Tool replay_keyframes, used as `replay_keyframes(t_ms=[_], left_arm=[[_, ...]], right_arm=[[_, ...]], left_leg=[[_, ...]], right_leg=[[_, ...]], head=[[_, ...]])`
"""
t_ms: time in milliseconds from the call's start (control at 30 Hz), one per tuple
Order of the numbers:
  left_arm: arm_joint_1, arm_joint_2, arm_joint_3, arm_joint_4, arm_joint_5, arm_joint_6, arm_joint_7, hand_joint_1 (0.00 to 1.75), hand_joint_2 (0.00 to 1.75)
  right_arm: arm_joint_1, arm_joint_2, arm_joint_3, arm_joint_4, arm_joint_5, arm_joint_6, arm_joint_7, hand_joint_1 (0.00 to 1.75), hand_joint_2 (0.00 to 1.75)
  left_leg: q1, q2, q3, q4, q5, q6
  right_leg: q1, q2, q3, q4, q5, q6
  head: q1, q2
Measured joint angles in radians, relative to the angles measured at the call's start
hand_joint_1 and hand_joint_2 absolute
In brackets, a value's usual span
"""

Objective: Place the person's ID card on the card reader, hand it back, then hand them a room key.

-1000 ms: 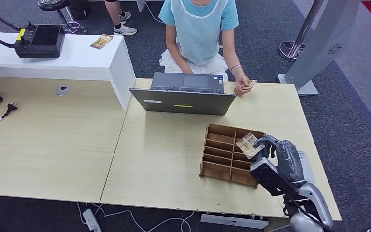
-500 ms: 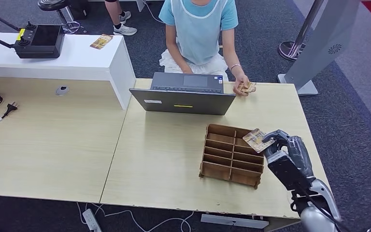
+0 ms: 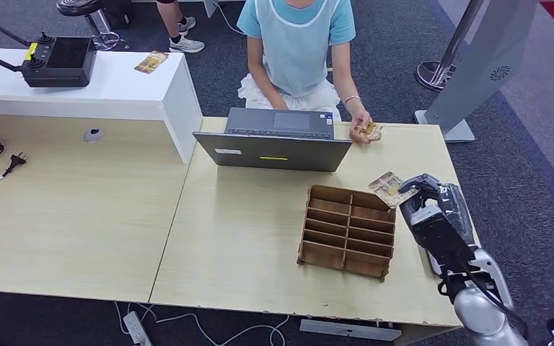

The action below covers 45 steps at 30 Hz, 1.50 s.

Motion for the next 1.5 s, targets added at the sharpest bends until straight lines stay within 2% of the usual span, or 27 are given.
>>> replay_keyframes(t_ms=[300, 567, 933, 1100, 1333, 1500], left_arm=[[-0.001, 0.001, -0.001, 0.0, -0.006, -0.001, 0.0, 0.0, 0.0], [-0.001, 0.002, -0.002, 0.0, -0.015, -0.008, 0.0, 0.0, 0.0], [-0.003, 0.004, -0.009, 0.0, -0.035, -0.011, 0.002, 0.0, 0.0], [-0.003, 0.006, -0.016, 0.0, -0.047, -0.016, 0.004, 0.0, 0.0], [-0.004, 0.01, -0.033, 0.0, -0.066, -0.022, 0.005, 0.0, 0.0], [-0.004, 0.01, -0.039, 0.0, -0.074, -0.025, 0.007, 0.0, 0.0]], right_arm=[[-0.142, 0.007, 0.04, 0.022, -0.018, 0.012, 0.004, 1.75, 1.75], [-0.295, 0.008, 0.092, 0.054, -0.043, 0.052, 0.043, 1.75, 1.75], [-0.588, 0.036, 0.218, 0.213, -0.051, 0.139, 0.152, 1.75, 1.75], [-0.719, 0.069, 0.283, 0.318, -0.049, 0.179, 0.21, 1.75, 1.75], [-0.94, 0.154, 0.37, 0.535, -0.057, 0.221, 0.294, 1.75, 1.75], [-1.056, 0.207, 0.406, 0.679, -0.063, 0.235, 0.332, 1.75, 1.75]], left_leg=[[0.0, 0.0, 0.0, 0.0, 0.0, 0.0], [0.0, 0.0, 0.0, 0.0, 0.001, 0.0], [0.0, 0.0, 0.0, 0.0, 0.002, 0.0], [0.0, 0.0, -0.001, 0.0, 0.002, 0.0], [0.0, 0.0, 0.0, 0.0, 0.003, -0.001], [0.001, 0.0, 0.0, 0.0, 0.003, -0.002]], right_leg=[[0.0, 0.0, 0.0, 0.0, 0.0, 0.0], [0.0, 0.0, 0.0, 0.0, 0.0, 0.0], [0.0, 0.0, 0.0, 0.001, 0.001, 0.0], [0.0, 0.0, 0.0, 0.001, 0.001, -0.001], [0.0, 0.0, -0.001, 0.001, 0.001, -0.001], [0.001, 0.0, -0.001, 0.001, 0.001, -0.001]], head=[[0.0, 0.0], [0.0, 0.0], [0.0, 0.0], [0.0, 0.0], [0.0, 0.0], [0.0, 0.0]])
